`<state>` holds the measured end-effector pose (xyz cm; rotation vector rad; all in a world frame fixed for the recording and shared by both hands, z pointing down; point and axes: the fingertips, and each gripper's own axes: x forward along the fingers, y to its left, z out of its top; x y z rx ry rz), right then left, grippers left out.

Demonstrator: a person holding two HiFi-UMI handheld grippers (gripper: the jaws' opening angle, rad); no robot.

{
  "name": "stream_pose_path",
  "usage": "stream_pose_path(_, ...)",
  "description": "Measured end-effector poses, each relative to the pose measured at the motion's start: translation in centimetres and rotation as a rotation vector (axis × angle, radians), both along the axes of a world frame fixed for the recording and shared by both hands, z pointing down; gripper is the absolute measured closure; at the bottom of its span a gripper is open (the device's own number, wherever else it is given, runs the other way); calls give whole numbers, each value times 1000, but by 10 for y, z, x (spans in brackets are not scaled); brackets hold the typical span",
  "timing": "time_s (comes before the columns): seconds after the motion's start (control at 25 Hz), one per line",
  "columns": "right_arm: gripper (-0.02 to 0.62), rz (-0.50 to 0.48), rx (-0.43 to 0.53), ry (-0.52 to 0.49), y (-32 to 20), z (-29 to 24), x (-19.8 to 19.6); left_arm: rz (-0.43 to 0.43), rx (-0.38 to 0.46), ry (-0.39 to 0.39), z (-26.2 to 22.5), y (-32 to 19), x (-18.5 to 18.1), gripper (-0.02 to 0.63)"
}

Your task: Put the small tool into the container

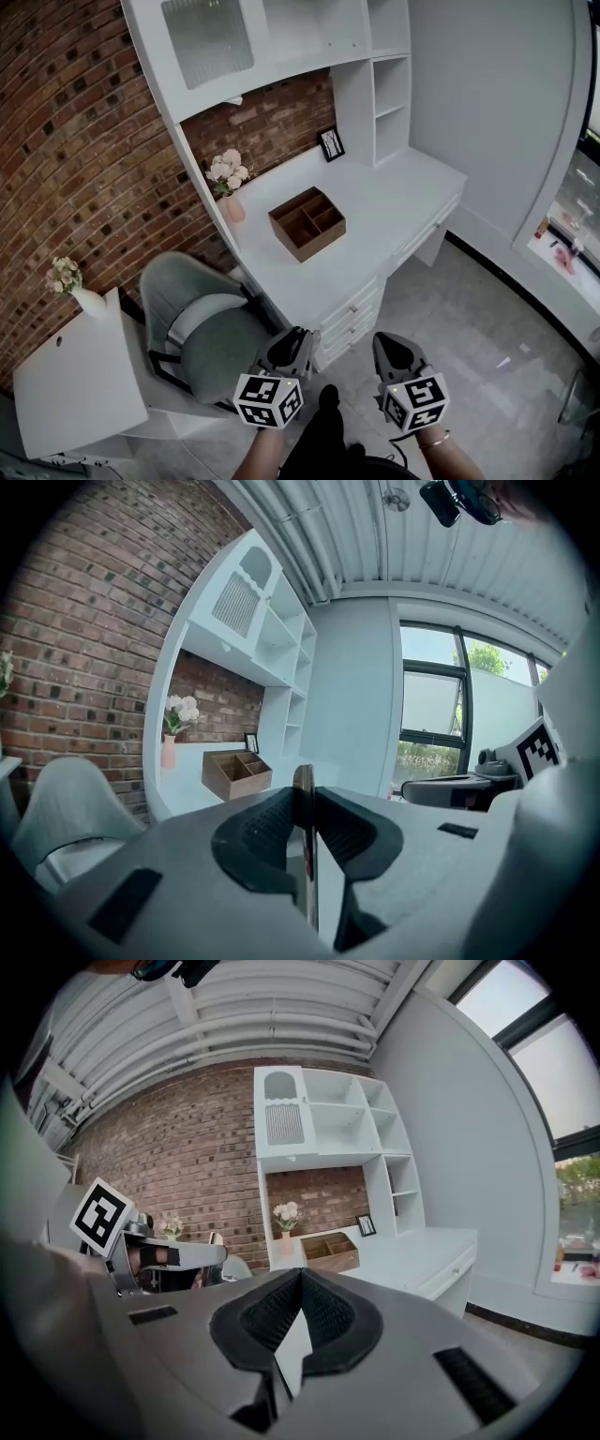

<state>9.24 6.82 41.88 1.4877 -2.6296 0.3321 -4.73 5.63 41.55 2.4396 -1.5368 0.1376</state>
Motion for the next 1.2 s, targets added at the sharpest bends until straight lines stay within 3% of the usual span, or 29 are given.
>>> stream_pose_path(0.6,594,49,-45,-40,-192,8,-50,31,5,6,-3,-191,-49,529)
stream_pose_path(1.2,594,86,-59,-12,-285,10,-66,88,47,22,-22,-297,-58,529)
